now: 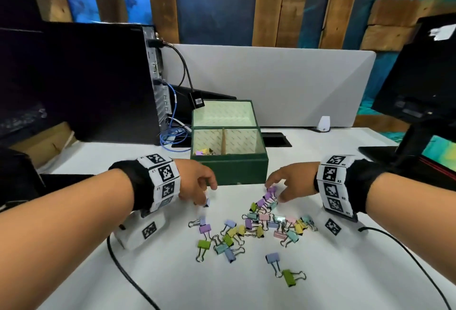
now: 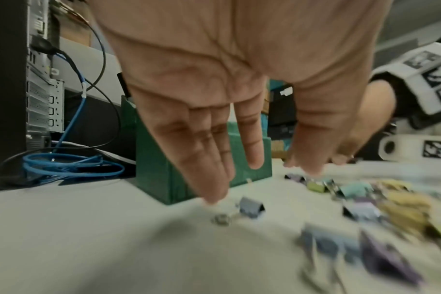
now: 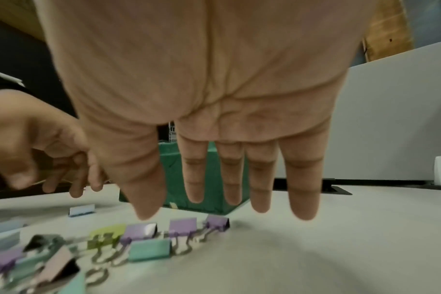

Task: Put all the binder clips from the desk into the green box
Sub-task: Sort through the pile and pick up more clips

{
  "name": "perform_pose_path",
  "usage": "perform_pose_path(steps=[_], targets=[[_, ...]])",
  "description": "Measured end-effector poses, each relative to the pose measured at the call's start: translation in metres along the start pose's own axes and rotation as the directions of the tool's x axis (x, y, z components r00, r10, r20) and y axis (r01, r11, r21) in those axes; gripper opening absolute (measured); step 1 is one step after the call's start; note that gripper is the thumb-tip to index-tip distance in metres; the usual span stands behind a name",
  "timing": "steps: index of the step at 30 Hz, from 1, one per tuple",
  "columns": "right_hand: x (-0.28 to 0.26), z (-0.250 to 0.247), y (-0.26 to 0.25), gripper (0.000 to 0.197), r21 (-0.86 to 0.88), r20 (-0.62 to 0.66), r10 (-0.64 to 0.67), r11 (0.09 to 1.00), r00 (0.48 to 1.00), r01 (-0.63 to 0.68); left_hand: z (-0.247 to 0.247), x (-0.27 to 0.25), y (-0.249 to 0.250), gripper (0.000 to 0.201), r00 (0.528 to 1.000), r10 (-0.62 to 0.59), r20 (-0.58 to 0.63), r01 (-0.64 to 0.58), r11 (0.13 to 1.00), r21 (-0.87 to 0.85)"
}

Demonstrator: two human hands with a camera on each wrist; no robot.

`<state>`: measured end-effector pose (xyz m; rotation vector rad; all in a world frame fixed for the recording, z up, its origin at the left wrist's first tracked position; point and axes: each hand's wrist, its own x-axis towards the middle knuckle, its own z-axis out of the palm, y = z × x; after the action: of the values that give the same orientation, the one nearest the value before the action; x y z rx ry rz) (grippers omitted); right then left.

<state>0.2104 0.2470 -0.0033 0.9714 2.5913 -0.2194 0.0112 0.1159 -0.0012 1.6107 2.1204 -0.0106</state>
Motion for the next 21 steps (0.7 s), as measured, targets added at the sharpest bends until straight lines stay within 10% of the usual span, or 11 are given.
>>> perform_pose_path(steps=[6,21], targets=[[0.003,0.014,-0.010,0.058,0.027,0.052,-0.036,0.999,0.998,0.035,0.024,-0.012,-0.004,0.084,0.993,0.030,0.113,-0.064,0.947,0.315],[-0.010,0.026,-0.017,0.043,0.027,-0.064,-0.163,0.986,0.985,0.165,0.036,-0.008,0.014,0.035,0.983,0.175,0.053,-0.182,0.939,0.291]])
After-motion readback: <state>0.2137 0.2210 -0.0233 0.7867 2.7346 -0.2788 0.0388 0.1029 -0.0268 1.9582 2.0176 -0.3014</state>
